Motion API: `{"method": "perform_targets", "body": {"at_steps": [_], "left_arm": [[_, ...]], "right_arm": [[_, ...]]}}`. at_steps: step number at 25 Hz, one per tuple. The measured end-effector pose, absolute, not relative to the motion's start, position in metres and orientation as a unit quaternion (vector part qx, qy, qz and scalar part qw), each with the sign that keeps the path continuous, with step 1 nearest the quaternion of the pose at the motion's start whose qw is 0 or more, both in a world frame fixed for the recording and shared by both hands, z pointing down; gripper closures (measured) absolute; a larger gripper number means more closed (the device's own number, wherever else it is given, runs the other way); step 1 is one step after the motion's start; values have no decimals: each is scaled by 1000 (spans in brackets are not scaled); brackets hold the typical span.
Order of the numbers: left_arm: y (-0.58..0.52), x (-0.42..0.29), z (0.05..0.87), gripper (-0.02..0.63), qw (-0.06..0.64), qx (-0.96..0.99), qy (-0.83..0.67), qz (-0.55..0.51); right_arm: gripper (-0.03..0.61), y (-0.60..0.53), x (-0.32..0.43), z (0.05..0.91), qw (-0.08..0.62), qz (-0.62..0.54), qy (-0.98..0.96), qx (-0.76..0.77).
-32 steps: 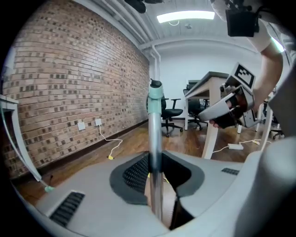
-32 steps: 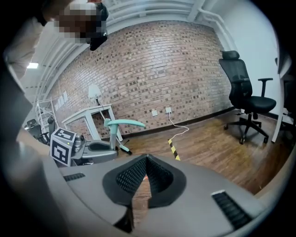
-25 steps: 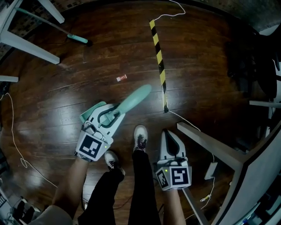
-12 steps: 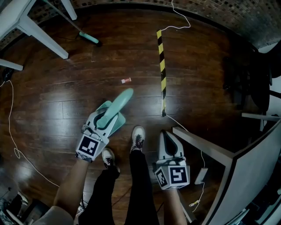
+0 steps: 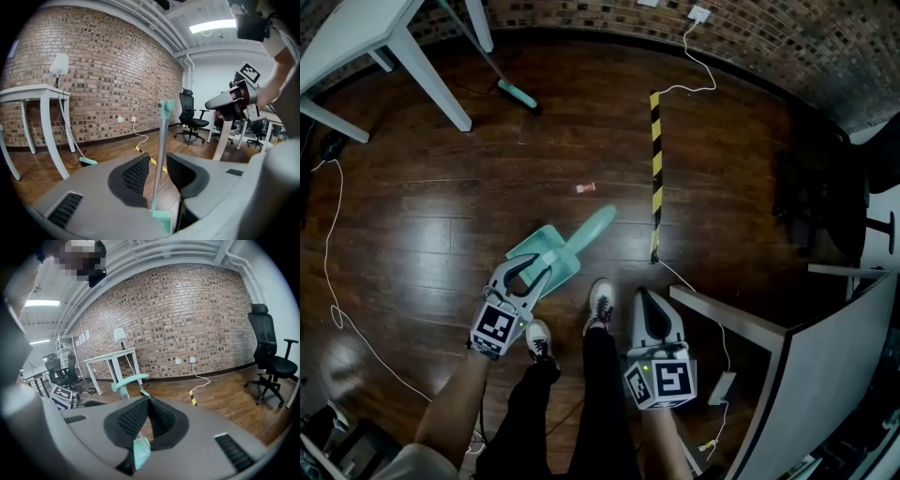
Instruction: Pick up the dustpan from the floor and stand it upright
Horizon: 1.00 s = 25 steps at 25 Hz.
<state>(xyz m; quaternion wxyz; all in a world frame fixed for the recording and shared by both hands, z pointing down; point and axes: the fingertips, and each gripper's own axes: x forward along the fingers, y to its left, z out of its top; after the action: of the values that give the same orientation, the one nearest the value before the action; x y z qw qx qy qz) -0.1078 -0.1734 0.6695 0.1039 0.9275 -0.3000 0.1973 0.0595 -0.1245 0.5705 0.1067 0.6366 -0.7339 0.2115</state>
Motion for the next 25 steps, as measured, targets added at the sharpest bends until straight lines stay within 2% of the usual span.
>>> {"method": "perform_targets", "body": {"at_steps": [2,4,12,16,18,21,25], "left_arm": [[-170,-116,651,498,101,927,-304,196],[-170,-123,630,607,103,925,-309,193],[-189,-146,542,607,60,922,-337,181],[-214,-173,464,611,49,905,-398,143],[-221,-193,427,611,23,900,-419,121],[-222,-215,373,609,10,901,-419,110],[-208,-218,305,611,4,903,-419,93]], "right_arm": [[580,-128,49,555,106,203,-742,630],[580,-135,39,538,108,190,-752,622],[580,-165,15,456,101,138,-781,601],[580,-179,2,385,87,95,-795,593],[580,-180,-9,348,75,73,-800,590],[580,-178,-25,297,38,53,-805,590],[580,-177,-33,252,24,40,-813,580]]}}
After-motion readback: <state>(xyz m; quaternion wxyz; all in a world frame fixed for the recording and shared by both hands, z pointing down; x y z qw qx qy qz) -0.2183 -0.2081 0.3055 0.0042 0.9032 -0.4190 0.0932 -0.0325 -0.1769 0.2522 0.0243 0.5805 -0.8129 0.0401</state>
